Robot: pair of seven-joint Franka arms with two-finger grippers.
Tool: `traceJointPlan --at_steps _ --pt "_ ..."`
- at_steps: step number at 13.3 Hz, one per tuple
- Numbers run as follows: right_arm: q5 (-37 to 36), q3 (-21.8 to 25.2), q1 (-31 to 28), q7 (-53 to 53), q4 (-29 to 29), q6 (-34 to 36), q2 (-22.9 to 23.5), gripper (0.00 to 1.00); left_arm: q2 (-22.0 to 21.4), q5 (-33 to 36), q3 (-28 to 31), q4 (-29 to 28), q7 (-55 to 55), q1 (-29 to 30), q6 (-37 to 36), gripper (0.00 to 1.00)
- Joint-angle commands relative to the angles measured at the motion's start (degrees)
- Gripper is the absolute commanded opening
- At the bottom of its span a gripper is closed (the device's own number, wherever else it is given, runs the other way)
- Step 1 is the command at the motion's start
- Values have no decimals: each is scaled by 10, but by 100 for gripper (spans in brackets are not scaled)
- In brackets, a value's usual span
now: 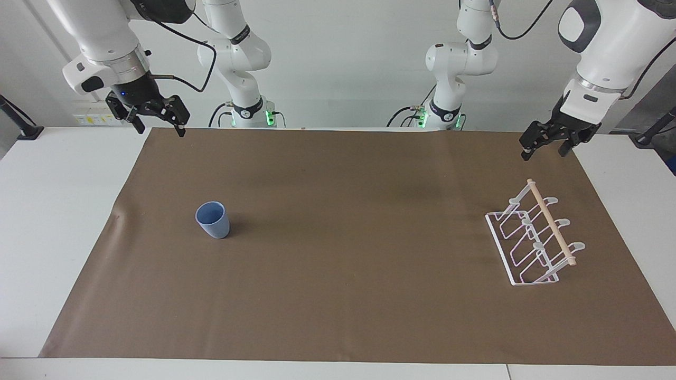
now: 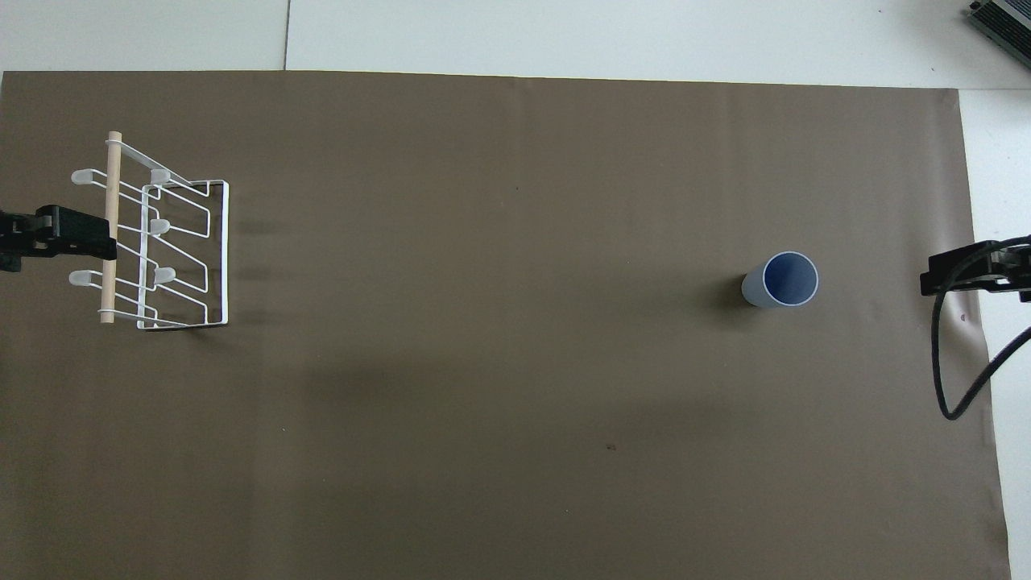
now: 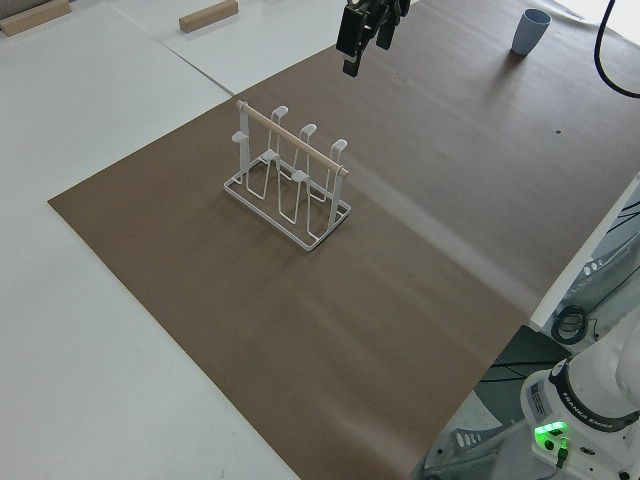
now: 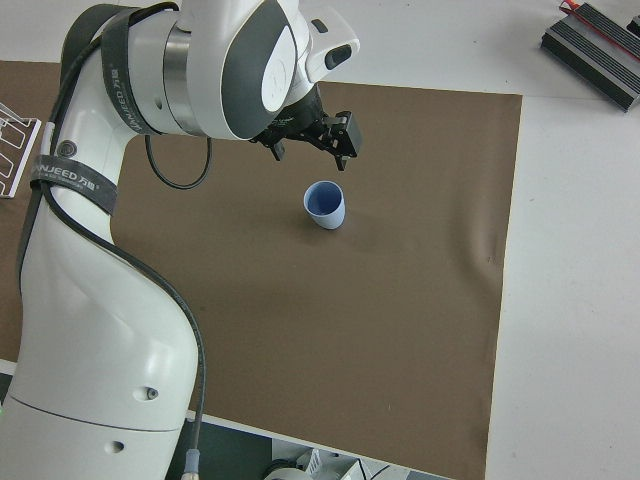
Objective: Hang cup on cup holder
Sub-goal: 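Reach the right gripper down into the light blue cup's rim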
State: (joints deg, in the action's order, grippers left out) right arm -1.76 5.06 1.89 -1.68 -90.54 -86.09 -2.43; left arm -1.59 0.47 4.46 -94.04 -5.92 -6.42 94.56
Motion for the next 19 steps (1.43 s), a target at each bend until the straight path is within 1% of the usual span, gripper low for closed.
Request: traceJointPlan --at_steps 1,9,11,12,15,17,19 --pt "-12 -4 -3 -5 -21 -13 -15 100 -17 -6 -5 -19 3 5 12 100" --pt "-8 -4 -7 2 -37 -14 -22 100 -17 -6 -6 -19 0 7 16 100" --pt "-8 -4 -4 -2 -38 -25 -22 100 -16 -6 -6 -19 1 7 16 100" --pt "-8 -4 -8 2 -46 -41 -22 100 -16 -6 -9 -20 0 6 16 100" --pt "-2 -4 -8 26 -124 -125 -28 100 -17 -6 -9 -20 -4 6 15 100" --pt "0 -4 -8 38 -168 -188 -22 100 -17 -6 -9 -20 -6 6 15 100" --pt "1 -4 -12 73 -191 -233 -1 100 -18 -6 -9 -21 -4 6 14 100"
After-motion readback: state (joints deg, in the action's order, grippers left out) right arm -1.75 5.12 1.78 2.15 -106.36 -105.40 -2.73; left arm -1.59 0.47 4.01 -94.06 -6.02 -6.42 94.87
